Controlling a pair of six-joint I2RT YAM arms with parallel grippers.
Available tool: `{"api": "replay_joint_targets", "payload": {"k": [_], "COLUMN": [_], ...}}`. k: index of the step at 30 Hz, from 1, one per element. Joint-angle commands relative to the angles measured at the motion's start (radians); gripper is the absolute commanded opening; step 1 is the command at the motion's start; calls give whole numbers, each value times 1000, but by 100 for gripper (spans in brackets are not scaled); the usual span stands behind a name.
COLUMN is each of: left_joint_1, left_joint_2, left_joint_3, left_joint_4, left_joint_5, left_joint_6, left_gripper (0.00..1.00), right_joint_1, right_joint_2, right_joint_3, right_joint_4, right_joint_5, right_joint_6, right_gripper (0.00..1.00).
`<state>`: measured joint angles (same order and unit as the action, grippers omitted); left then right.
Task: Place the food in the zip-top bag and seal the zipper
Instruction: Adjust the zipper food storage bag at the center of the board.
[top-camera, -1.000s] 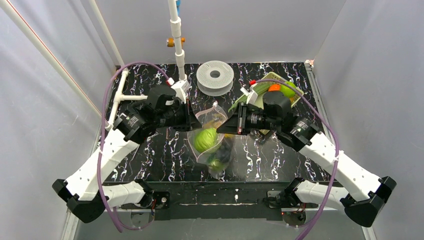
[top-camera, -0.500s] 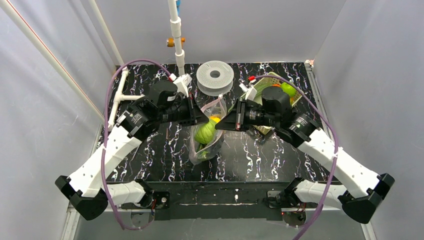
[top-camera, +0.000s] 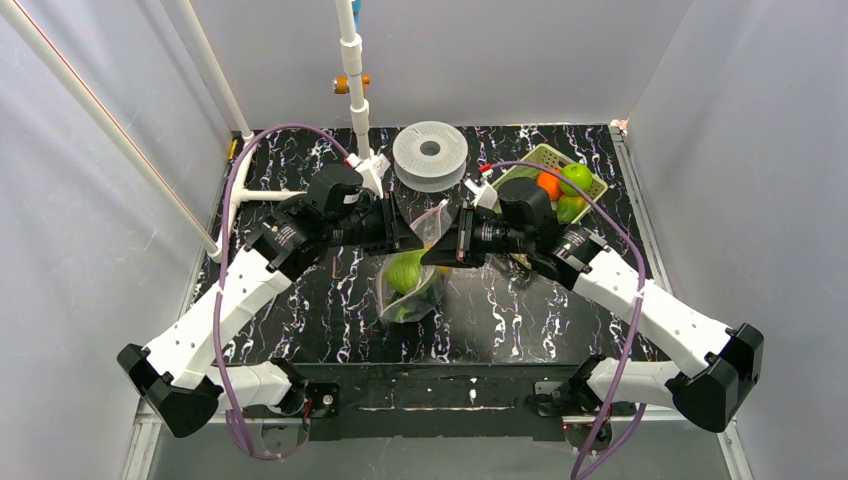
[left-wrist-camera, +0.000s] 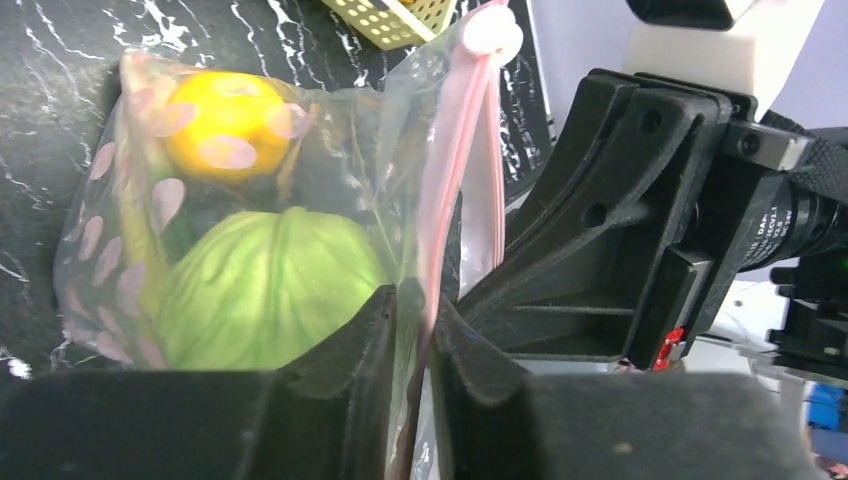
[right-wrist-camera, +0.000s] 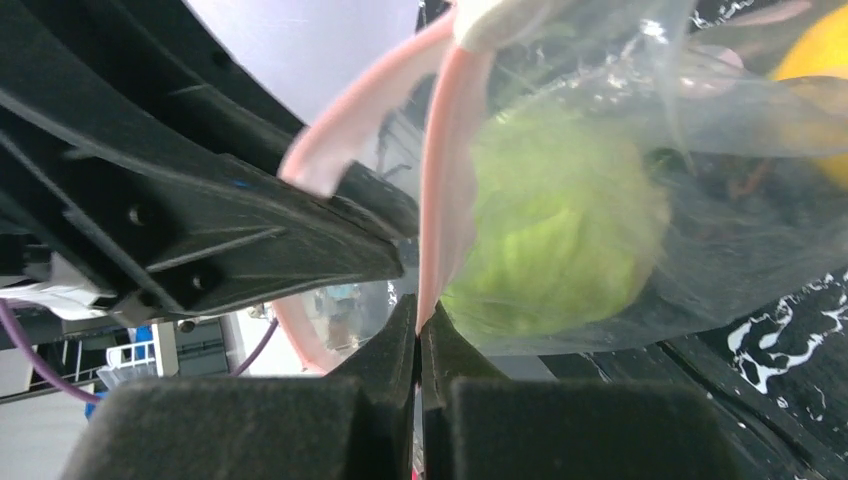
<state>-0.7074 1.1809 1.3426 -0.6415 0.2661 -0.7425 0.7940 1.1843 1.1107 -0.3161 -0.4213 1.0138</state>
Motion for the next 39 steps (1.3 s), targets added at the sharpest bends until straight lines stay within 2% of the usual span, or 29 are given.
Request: {"api": "replay_joint_targets", "payload": {"k": [1, 6, 10, 13, 17, 19, 24, 28, 31, 32, 33, 34, 35, 36, 37, 38, 39], "left_joint_1": [-4, -15, -62, -134, -260, -297, -336, -337, -337, -337, -337, -336, -336, -334, -325, -305, -272], "left_joint_2": [-33, -102, -143, -146, -85, -52, -29, -49, -77, -95, -126, -154, -170, -186, -209, -221, -224], "left_joint_3": [20, -48, -75, -79, -24, 3, 12, 5, -5, -15, -37, -51, -57, -58, -57, -52, -42], "left_joint_4": [41, 71, 69, 46, -17, -47, -55, -69, -66, -53, -36, -37, -36, -40, -46, -53, -65], "left_joint_5": [77, 92, 59, -43, -265, -360, -457, -563, -589, -585, -564, -536, -504, -468, -388, -330, -225], "left_joint_6": [11, 55, 163, 231, 298, 303, 316, 297, 294, 306, 350, 437, 498, 577, 676, 733, 798], "left_gripper": [24, 48, 65, 68, 69, 65, 53, 32, 14, 9, 0, 0, 0, 0, 0, 0, 0], "right_joint_1": [3, 4, 2, 5, 10, 13, 15, 15, 16, 16, 12, 1, -11, -38, -127, -185, -213], "right_joint_2": [-24, -49, -69, -61, -49, -46, -64, -73, -78, -82, -86, -78, -74, -72, -69, -84, -111], "right_joint_3": [78, -1, -11, 12, 17, 18, 5, -2, -4, -1, 38, 143, 188, 227, 297, 319, 294], "right_joint_4": [107, 198, 171, 141, 146, 148, 148, 141, 134, 129, 69, -92, -161, -225, -328, -339, -292], "right_joint_5": [-1, 4, 73, 92, 97, 90, 90, 81, 63, 57, 43, 54, 61, 53, 8, -63, -113], "right_joint_6": [33, 143, 207, 243, 274, 279, 276, 254, 203, 161, 19, -180, -305, -410, -546, -641, -721], "right_gripper": [1, 1, 1, 1, 1, 1, 1, 1, 1, 11, 32, 48, 56, 60, 62, 64, 72]}}
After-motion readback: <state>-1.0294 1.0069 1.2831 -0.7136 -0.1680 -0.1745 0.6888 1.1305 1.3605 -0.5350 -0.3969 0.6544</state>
